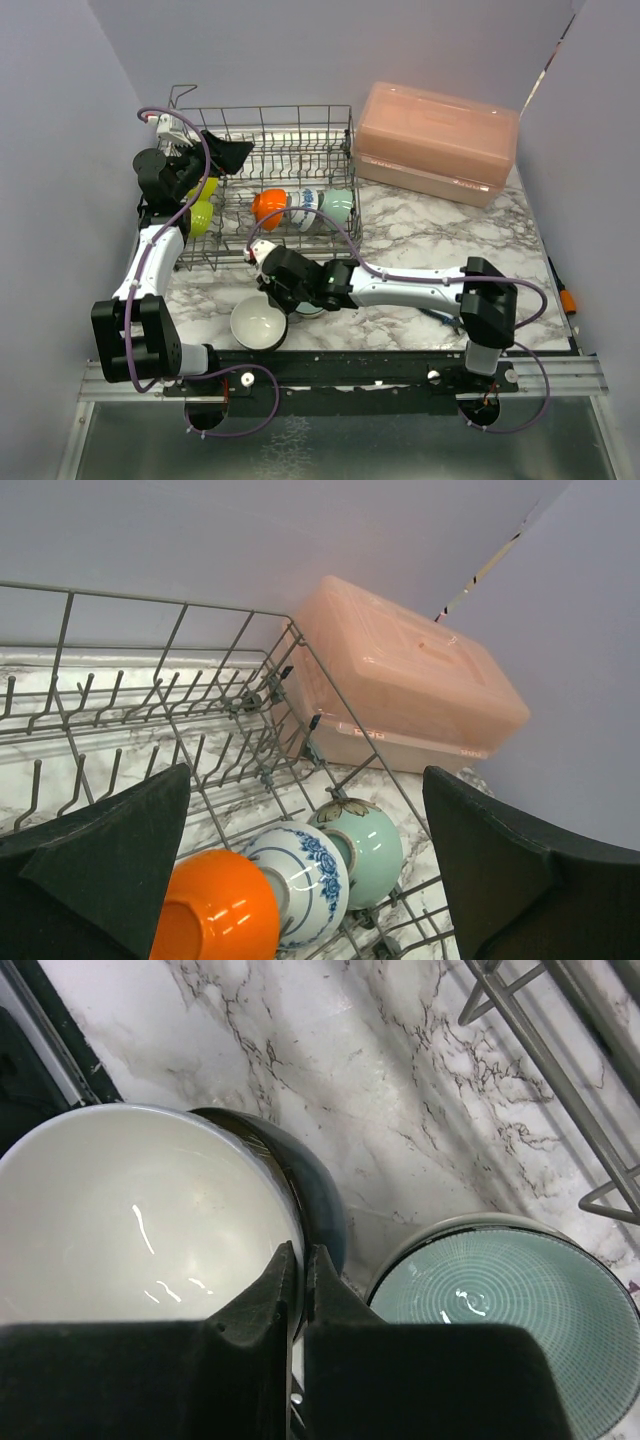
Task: Load the bowls into the dish rack
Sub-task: Pick up the bowl from the center of the board, then turn the bowl upside down on the dish rack.
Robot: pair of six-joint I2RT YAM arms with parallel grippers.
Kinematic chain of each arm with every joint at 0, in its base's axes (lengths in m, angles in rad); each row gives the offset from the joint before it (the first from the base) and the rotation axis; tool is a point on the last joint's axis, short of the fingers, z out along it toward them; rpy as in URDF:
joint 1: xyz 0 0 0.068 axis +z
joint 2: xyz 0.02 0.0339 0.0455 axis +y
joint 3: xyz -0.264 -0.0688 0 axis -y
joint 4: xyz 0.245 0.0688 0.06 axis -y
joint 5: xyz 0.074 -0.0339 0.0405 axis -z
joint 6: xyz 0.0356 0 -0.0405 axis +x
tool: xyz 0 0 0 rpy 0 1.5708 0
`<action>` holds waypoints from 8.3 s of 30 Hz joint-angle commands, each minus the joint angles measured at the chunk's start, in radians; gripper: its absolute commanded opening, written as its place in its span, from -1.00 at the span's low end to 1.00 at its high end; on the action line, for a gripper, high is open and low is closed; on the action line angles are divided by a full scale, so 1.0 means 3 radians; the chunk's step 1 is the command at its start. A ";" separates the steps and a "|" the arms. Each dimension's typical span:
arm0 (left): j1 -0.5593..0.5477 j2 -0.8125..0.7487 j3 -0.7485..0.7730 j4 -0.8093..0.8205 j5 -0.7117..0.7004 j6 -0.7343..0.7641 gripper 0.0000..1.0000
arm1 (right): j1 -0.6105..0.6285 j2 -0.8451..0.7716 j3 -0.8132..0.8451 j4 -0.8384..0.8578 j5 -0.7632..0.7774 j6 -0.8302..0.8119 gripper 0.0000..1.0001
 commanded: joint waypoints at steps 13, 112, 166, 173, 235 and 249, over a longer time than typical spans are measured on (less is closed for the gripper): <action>0.0027 0.0038 -0.0027 0.0080 0.0014 -0.0059 0.98 | 0.0017 -0.0465 -0.0107 0.0268 -0.0035 0.0135 -0.99; -0.1974 0.0797 0.0526 -0.0782 0.0395 -0.0163 0.98 | -0.3111 -0.2223 -0.0781 0.0382 -0.1334 0.0054 -1.00; -0.2169 0.0822 0.0645 -0.0828 0.0666 0.0022 0.06 | -0.3066 -0.2020 -0.1043 0.0735 -0.1375 0.0445 -1.00; -0.2117 0.0810 0.0645 -0.0872 0.0591 0.0083 -0.59 | -0.3064 -0.1969 -0.1090 0.0763 -0.1471 0.0412 -0.84; -0.1931 0.0867 0.0745 -0.1252 0.0347 0.0233 -0.76 | -0.3063 -0.1755 -0.1117 0.0905 -0.1845 0.0263 -0.50; -0.1764 0.0457 0.0851 -0.2034 -0.0849 0.0956 -0.93 | -0.3065 -0.1983 -0.1292 0.0982 -0.1756 0.0253 0.54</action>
